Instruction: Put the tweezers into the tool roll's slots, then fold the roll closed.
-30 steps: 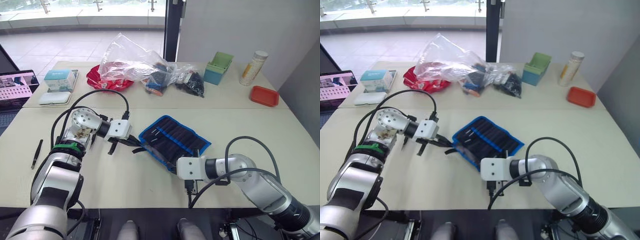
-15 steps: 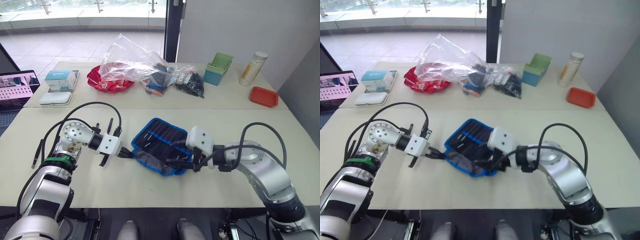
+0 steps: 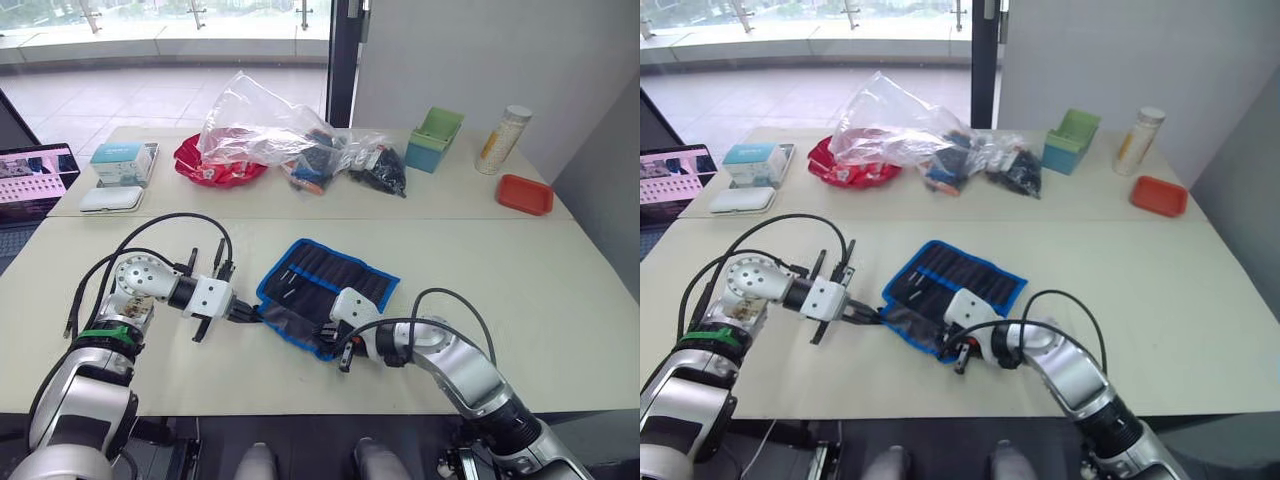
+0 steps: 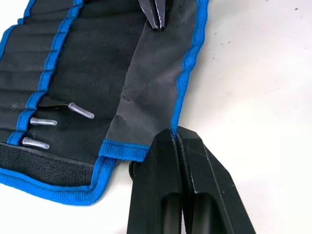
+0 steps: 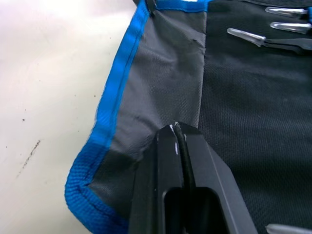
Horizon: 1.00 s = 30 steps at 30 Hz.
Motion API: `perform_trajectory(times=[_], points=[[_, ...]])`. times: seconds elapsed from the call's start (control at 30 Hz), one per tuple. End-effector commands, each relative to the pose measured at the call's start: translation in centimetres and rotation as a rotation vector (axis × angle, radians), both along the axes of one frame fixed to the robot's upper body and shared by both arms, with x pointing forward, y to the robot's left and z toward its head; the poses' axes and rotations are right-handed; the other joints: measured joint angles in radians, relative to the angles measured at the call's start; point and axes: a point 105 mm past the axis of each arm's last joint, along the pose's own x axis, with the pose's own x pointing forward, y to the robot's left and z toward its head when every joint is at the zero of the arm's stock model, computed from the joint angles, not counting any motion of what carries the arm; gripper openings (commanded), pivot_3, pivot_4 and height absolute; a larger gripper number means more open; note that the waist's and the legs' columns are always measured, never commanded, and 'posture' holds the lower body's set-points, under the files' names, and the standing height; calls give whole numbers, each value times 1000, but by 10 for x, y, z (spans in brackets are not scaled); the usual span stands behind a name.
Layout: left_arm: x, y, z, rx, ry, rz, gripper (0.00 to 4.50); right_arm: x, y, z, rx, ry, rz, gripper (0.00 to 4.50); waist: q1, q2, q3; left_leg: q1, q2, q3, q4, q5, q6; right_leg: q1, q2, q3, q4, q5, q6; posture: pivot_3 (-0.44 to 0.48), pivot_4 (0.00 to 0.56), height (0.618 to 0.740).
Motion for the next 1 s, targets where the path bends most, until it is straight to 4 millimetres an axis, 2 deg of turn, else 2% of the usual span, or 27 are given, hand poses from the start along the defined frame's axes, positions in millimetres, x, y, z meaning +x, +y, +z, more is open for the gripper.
perform_trajectory(times=[0.03,0.13,0.2,0.3,0.4,0.47,0.57,0.7,0.77,0.9,1.0], points=[[-3,9,13,-42,61,62,913,0,-18,-31,-112,90,-75,0,-2,0,0,0,0,0,0,0,0,0,0,0,0,0,0,0,150,740],[-11,14,23,-102,242,161,1903,3,-18,-30,-109,89,-83,0,-4,0,0,0,0,0,0,0,0,0,0,0,0,0,0,0,150,740],[-17,11,37,-182,381,212,2505,4,-18,-30,-110,88,-85,0,-5,0,0,0,0,0,0,0,0,0,0,0,0,0,0,0,150,740],[-10,2,57,-347,439,299,2505,5,-18,-31,-113,87,-84,0,-3,0,0,0,0,-1,0,0,0,1,0,-1,0,0,0,0,150,740],[2,-9,68,-494,456,405,1652,4,-17,-32,-116,88,-79,0,-2,0,0,1,0,-1,0,0,0,2,0,-1,0,0,0,0,150,740],[3,-16,61,-529,447,454,991,4,-16,-32,-118,87,-74,0,-4,0,0,2,0,-1,0,0,0,2,0,-1,0,0,0,0,150,740],[5,-21,36,-521,411,553,36,4,-16,-30,-120,82,-70,0,-4,1,-1,3,0,-1,-1,0,0,2,0,0,1,0,0,0,150,740],[9,-23,9,-517,360,652,36,3,-13,-24,-111,68,-48,0,0,0,-1,3,0,-1,-1,0,0,2,0,0,1,0,0,0,150,740],[4,-24,-15,-437,337,674,36,0,-10,-15,-90,54,-17,0,4,1,-1,3,0,-1,-1,0,0,2,0,0,0,0,0,0,150,740],[-2,-20,-42,-349,318,689,36,1,-7,1,-62,32,7,0,13,1,-1,3,0,-1,-2,0,0,3,0,0,0,0,0,0,150,740],[6,-16,-48,-299,255,705,36,3,-3,10,-47,26,13,0,15,2,-2,3,-1,-1,-2,0,0,3,-1,0,-1,0,0,0,150,740]])
